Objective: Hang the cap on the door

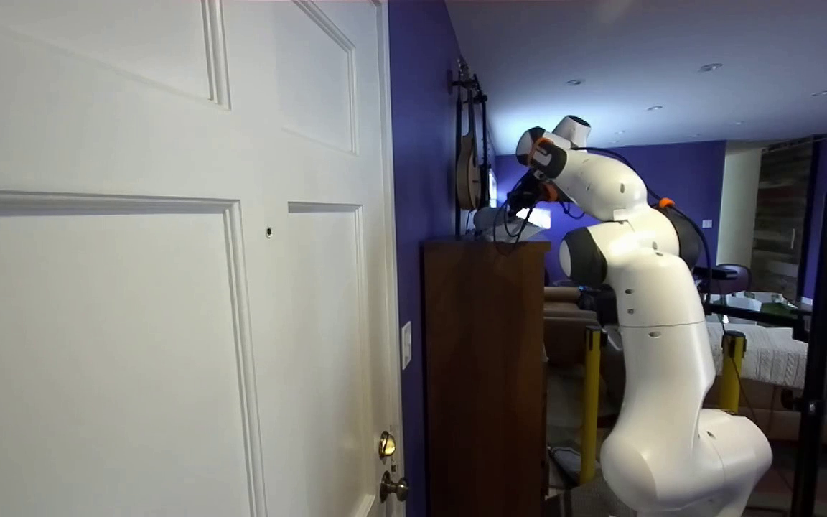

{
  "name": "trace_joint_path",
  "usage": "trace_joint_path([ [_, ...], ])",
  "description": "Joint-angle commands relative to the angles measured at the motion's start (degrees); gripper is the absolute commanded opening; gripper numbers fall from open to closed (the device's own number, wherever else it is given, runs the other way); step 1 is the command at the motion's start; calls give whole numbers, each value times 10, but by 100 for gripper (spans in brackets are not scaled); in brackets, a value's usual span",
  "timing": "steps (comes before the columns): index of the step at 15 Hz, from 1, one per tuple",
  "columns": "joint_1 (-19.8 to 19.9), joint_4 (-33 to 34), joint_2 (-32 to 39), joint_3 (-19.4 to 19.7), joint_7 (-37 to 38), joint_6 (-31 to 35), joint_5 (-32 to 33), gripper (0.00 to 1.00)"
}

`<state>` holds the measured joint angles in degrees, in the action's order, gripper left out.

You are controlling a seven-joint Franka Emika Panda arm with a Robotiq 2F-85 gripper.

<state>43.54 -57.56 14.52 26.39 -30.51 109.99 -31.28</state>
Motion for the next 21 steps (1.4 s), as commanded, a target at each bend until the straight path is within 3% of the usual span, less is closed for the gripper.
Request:
trace_joint_path([
  [1, 5, -10, -34, -10, -48, -36, -25, 1],
  [12, -14, -33, -111, -23, -94, -231, -20, 1],
  [17, -39, -47, -144, -43, -118, -326, 0, 1],
  [21, -71, -95, -176, -70, -132, -370, 30, 1],
])
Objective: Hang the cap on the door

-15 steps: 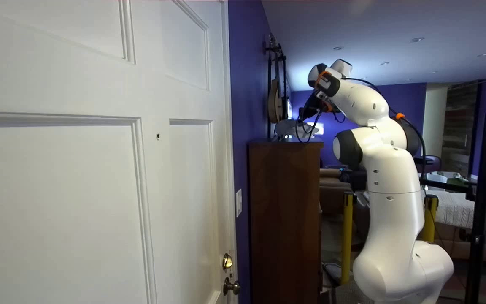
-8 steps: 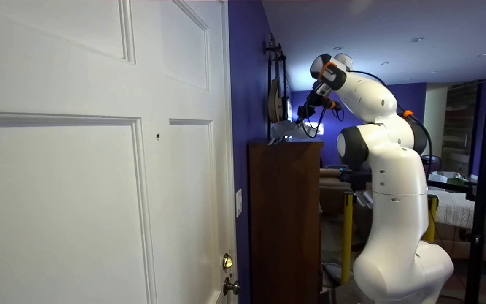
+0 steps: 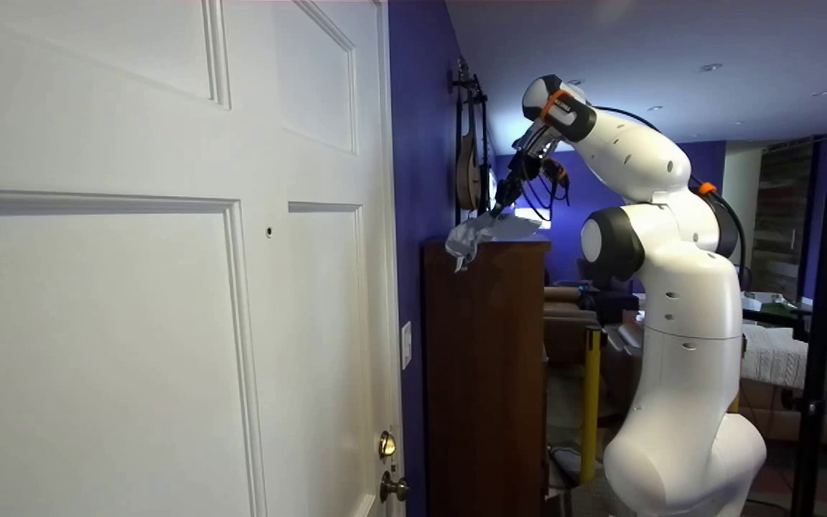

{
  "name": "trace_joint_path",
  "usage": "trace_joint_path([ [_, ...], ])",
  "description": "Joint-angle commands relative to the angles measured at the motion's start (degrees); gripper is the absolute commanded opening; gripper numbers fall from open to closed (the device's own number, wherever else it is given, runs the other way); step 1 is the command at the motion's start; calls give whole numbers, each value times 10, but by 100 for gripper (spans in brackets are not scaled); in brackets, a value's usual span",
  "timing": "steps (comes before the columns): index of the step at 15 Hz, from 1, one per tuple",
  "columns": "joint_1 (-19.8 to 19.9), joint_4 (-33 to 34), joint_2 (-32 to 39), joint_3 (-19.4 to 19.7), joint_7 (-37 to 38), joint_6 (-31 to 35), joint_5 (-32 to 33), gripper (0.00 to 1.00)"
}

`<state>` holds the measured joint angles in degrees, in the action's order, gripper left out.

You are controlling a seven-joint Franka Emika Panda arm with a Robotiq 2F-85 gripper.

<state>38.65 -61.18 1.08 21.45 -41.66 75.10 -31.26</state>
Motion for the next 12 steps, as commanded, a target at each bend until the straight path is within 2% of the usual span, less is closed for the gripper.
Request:
trace_joint_path([
  [1, -30, -77, -51, -28, -27, -30, 36, 1],
  [4, -52, -160, -96, -51, -33, -12, 43, 1],
  [9, -62, -296, -172, -90, 28, 26, 37, 1],
  [10, -114, -320, -187, -54, 40, 30, 45, 1],
  [12, -142, -375, -220, -50, 56, 47, 53, 1],
])
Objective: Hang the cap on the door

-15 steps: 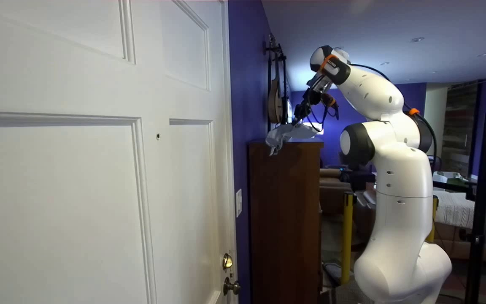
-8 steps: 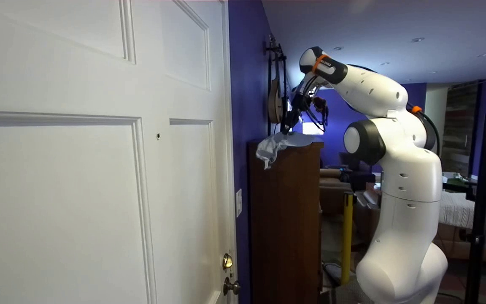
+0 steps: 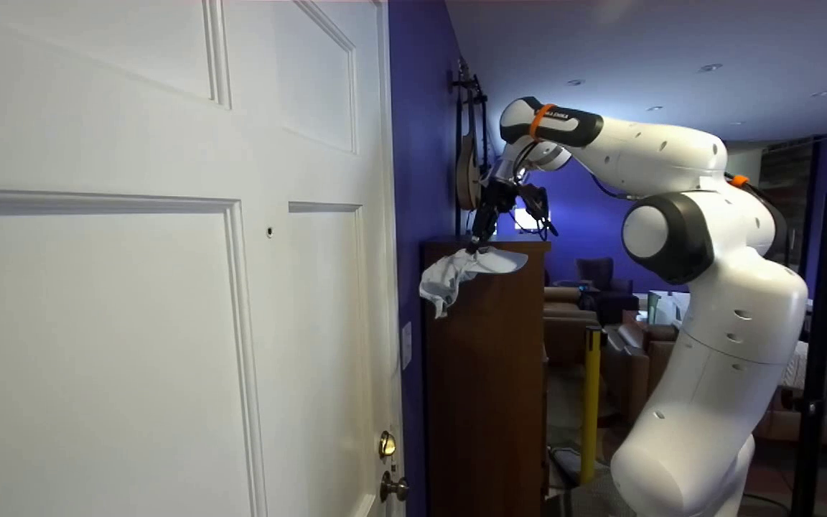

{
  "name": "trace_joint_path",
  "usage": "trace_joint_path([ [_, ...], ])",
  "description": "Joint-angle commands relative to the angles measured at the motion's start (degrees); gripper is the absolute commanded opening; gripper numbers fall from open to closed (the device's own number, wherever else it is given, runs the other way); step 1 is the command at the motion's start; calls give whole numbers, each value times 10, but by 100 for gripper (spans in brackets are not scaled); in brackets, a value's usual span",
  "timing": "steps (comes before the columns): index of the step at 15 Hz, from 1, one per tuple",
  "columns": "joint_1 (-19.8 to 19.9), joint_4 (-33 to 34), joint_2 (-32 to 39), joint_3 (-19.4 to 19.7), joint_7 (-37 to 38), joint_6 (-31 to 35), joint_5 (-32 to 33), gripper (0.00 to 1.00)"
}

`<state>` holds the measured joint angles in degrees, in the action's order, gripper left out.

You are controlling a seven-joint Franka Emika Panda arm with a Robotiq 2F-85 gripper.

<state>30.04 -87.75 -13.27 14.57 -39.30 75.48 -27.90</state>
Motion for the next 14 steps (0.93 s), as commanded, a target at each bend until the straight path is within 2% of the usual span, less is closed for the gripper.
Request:
trace_joint_path([
  [1, -68, -139, -94, 20, 43, 56, 23, 1],
  [5, -112, -234, -151, 15, 52, 89, 62, 1],
  [6, -125, -167, -102, 40, 44, 62, 52, 3],
  [9, -138, -212, -131, 37, 48, 78, 62, 3],
  [14, -138, -218, -137, 38, 49, 79, 63, 3],
])
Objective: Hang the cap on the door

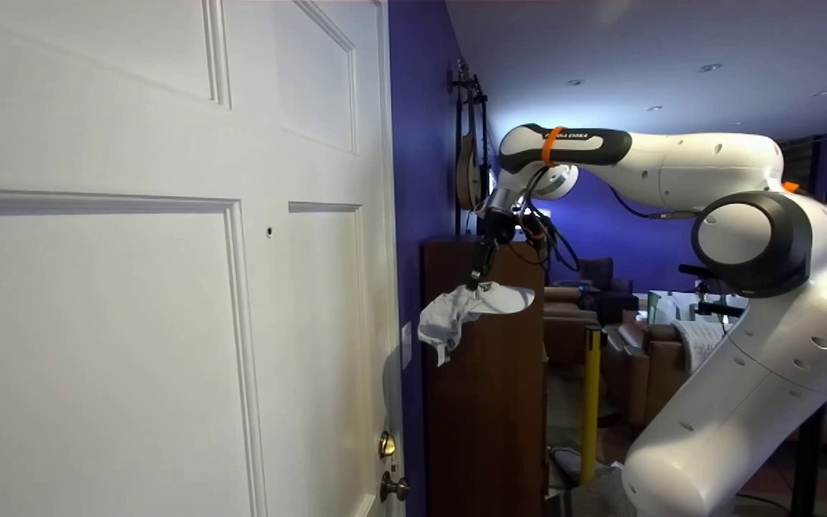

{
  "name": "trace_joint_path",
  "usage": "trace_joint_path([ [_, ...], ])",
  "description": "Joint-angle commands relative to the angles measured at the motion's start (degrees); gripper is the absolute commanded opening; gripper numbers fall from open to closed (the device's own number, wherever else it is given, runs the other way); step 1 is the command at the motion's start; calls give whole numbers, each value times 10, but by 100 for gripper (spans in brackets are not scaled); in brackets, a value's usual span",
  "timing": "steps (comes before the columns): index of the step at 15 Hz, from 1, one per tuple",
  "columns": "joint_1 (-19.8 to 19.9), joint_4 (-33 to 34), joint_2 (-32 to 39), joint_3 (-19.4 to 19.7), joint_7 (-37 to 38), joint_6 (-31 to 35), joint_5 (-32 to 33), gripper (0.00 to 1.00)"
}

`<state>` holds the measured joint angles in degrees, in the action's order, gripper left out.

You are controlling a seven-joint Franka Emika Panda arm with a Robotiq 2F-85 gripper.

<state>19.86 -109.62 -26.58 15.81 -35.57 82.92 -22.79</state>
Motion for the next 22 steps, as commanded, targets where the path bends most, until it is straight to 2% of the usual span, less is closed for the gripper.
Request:
trace_joint_path([
  [1, -36, 1, -3, 25, 11, 4, 12, 3],
  [6, -71, -52, -31, 23, 20, 2, -30, 1],
  [14, -118, -208, -120, -26, 66, 65, -102, 1],
  [18, -150, -289, -152, -55, 57, 124, -145, 1],
  [22, -182, -341, -157, -74, 40, 202, -191, 1],
])
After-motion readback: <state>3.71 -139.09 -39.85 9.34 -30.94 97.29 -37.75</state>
